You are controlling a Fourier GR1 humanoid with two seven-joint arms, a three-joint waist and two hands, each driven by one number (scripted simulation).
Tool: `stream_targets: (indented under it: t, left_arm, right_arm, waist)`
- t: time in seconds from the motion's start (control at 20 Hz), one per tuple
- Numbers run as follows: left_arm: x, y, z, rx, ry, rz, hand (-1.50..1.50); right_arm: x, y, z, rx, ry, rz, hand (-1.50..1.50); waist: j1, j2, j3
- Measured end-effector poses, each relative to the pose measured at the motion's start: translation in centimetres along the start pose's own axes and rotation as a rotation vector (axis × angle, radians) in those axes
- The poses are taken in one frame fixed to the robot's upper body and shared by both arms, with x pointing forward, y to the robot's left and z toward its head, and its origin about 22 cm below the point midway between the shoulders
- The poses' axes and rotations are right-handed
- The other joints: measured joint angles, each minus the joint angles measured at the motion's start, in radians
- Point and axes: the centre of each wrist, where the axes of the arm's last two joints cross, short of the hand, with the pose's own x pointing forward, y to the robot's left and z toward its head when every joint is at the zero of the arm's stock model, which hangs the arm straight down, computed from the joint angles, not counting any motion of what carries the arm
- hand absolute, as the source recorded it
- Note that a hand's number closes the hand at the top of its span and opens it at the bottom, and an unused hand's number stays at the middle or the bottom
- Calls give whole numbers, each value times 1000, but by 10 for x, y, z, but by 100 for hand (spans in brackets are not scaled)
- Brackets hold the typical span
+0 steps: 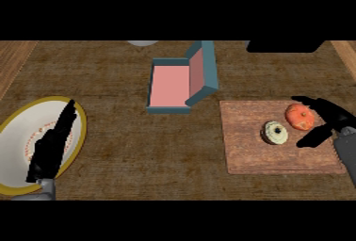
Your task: Pick the squash from the cutting board and place it in the cardboard box
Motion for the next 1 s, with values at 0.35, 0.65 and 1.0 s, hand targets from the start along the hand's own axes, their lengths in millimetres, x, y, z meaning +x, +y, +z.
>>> stream_targets:
  t: [0.35, 0.65, 1.0]
  left_arm:
    - [4, -2, 4, -9, -3, -2, 0]
    - [-1, 2, 3, 7, 2, -2, 0]
    - [-6, 11, 7, 34, 33, -10, 0]
  right_arm:
    - [1, 2, -4, -119, -19, 58, 150]
    - [18, 15, -4, -248, -1, 99, 150]
    - [68, 76, 8, -400, 279, 92, 150]
  waist:
    - [1, -2, -3]
    - [-8, -6, -6]
    - [-53, -34, -24]
